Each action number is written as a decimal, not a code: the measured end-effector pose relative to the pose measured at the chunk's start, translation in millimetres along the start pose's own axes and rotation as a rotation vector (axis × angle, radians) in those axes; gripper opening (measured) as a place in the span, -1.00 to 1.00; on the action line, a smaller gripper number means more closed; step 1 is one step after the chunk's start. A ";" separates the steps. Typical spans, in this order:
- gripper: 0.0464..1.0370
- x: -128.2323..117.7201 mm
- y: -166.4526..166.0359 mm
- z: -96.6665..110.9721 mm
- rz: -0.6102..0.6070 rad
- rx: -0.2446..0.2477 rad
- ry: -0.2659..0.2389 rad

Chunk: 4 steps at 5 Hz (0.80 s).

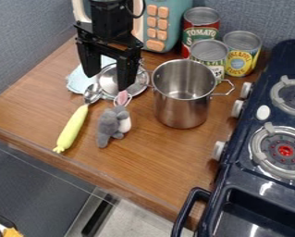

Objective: Put the silver lid on the silver pot

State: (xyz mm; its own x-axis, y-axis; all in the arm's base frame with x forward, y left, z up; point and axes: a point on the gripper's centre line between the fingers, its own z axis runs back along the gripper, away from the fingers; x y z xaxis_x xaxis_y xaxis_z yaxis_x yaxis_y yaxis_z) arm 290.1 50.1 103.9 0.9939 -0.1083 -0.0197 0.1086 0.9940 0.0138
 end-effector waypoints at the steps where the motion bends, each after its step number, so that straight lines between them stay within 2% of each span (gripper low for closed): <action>1: 0.93 -0.4 -0.7 -7.6 -0.002 -0.010 0.024; 3: 0.93 25.9 22.0 -17.3 0.049 -0.036 0.032; 4: 0.93 37.0 34.3 -18.5 0.093 -0.013 0.030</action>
State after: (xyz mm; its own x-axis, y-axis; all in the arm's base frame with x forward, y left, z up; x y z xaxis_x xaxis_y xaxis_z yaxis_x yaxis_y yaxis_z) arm 330.3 80.5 85.2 0.9987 -0.0151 -0.0484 0.0153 0.9999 0.0042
